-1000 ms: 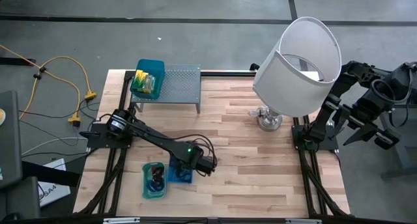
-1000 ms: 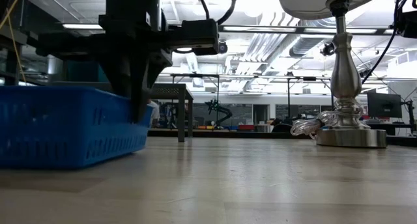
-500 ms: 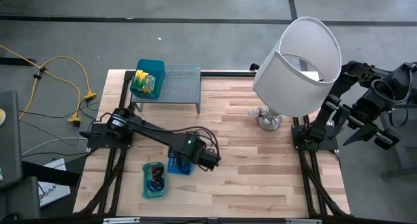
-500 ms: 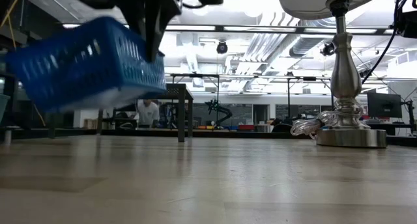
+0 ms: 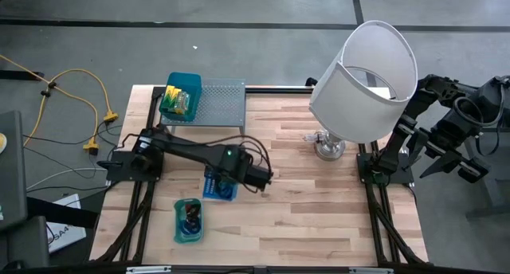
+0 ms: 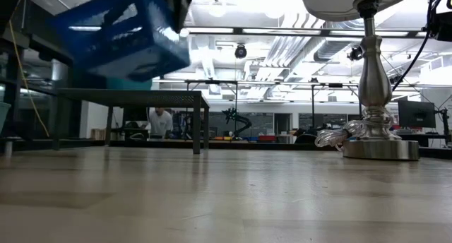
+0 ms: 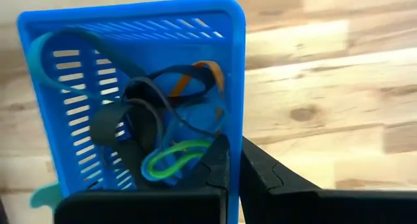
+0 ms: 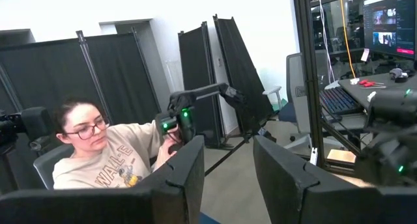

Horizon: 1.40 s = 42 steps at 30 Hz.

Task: Pick & Place Office Desk Supplies
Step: Put the blue bin on the shelf

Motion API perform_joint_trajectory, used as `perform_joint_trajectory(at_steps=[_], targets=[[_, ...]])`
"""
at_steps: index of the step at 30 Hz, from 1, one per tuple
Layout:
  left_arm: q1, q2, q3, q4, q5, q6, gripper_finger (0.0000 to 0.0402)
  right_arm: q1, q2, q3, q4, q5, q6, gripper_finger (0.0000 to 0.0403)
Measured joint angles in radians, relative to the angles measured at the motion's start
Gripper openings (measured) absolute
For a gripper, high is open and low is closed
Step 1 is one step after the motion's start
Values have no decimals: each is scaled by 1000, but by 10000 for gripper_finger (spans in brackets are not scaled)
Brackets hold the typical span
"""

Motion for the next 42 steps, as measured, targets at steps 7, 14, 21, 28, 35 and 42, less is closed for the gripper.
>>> perform_joint_trajectory(at_steps=[7, 14, 21, 28, 35, 42], targets=[[65, -19, 85, 1, -24, 152, 4, 0, 0, 0, 0, 0, 0, 120], [153, -42, 95, 0, -37, 362, 4, 0, 0, 0, 0, 0, 0, 120], [271, -80, 95, 1, -29, 665, 4, 0, 0, 0, 0, 0, 0, 120], [434, -98, 95, 1, 30, 1078, 8, 0, 0, 0, 0, 0, 0, 120], [593, -98, 95, 1, 34, 1405, 9, 0, 0, 0, 0, 0, 0, 120], [699, -97, 95, 1, 4, 1645, 10, 0, 0, 0, 0, 0, 0, 120]])
